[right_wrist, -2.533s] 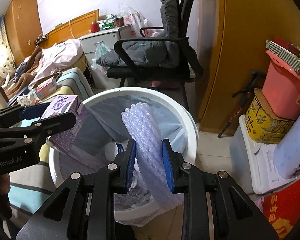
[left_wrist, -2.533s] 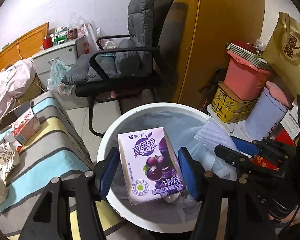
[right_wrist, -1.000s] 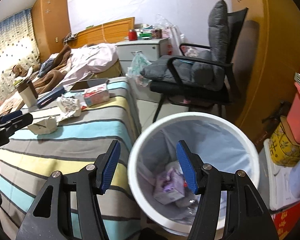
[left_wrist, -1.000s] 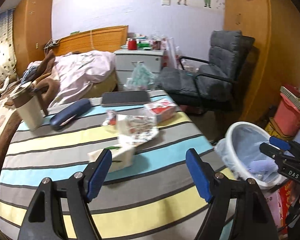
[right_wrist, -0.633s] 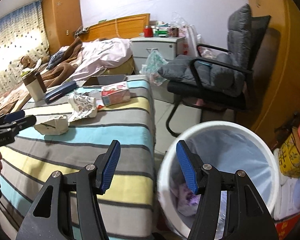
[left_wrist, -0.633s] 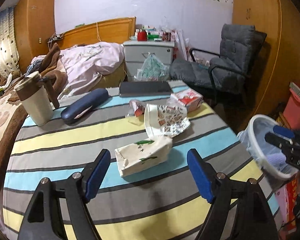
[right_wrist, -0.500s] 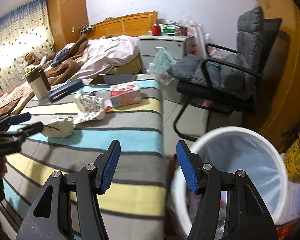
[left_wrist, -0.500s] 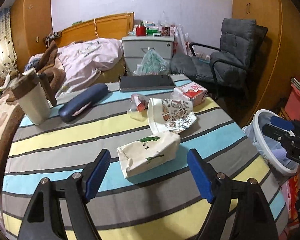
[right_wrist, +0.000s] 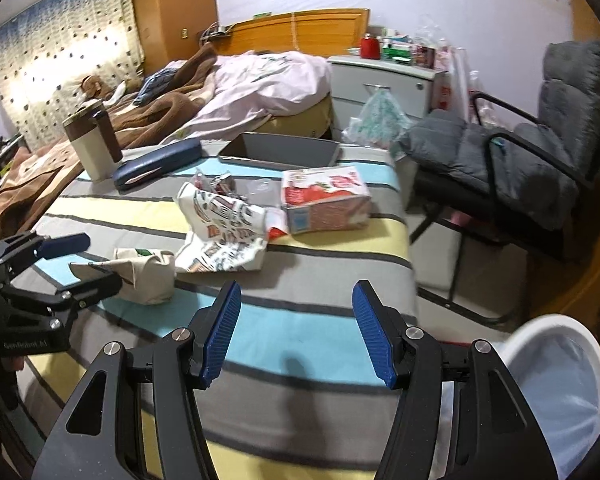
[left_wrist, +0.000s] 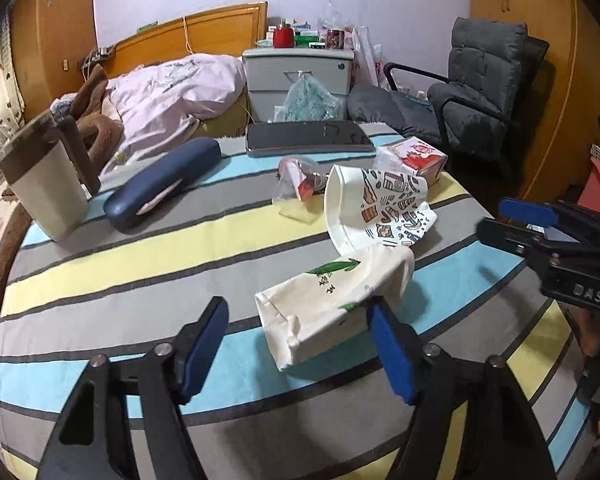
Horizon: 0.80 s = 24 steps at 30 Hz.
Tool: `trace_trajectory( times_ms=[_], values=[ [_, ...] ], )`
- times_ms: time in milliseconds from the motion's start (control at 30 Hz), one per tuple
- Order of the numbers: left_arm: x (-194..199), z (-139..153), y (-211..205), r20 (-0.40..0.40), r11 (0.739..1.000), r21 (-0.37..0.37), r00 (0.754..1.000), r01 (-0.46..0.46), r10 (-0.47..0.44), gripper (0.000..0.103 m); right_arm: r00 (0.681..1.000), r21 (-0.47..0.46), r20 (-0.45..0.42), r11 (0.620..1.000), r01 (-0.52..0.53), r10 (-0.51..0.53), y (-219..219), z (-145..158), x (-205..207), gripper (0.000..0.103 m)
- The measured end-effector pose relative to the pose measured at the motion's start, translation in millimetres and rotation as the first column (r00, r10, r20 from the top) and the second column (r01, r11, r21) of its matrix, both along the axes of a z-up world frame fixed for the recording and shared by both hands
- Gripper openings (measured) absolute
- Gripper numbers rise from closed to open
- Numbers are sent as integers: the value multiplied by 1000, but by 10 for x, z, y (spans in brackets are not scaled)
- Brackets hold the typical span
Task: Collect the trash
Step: 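Grasp the white leaf-print paper bag with the left tool while the right tool grasps the printed paper cup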
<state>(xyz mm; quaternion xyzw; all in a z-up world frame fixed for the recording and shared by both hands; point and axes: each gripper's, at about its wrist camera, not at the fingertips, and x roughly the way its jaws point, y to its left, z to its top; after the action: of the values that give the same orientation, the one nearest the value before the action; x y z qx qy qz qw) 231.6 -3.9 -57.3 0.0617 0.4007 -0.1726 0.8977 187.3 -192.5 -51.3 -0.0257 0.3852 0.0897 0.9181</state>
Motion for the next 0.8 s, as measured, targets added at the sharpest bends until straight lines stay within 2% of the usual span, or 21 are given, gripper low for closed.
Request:
trace_trajectory(
  times_ms=[67, 133, 233, 300, 500, 633, 800],
  values=[
    [11, -26, 7, -9, 1000, -10, 1000, 7, -7, 58, 1000, 8, -9, 1000, -17, 17, 19, -17, 43, 60],
    [21, -47, 10, -22, 999, -24, 1000, 21, -22, 44, 999, 17, -16, 999, -28, 29, 37, -28, 72, 60],
    [10, -31, 6, -19, 999, -34, 999, 31, -31, 35, 999, 25, -24, 999, -43, 43, 64, -31, 119, 60],
    [2, -28, 2, -18, 999, -30, 999, 40, -41, 24, 998, 46, -36, 997, -54, 56, 70, -39, 157, 60],
    [-51, -20, 91, -22, 999, -40, 1000, 19, -20, 18, 994, 62, -57, 994, -88, 91, 140, -84, 245, 60],
    [-124, -2, 207, -25, 998, -60, 1000, -17, 16, 17, 992, 94, -64, 991, -99, 106, 148, -86, 310, 60],
    [-215, 23, 368, -15, 997, -48, 998, -62, 62, 17, 994, 73, -44, 993, -98, 101, 152, -64, 393, 60]
  ],
)
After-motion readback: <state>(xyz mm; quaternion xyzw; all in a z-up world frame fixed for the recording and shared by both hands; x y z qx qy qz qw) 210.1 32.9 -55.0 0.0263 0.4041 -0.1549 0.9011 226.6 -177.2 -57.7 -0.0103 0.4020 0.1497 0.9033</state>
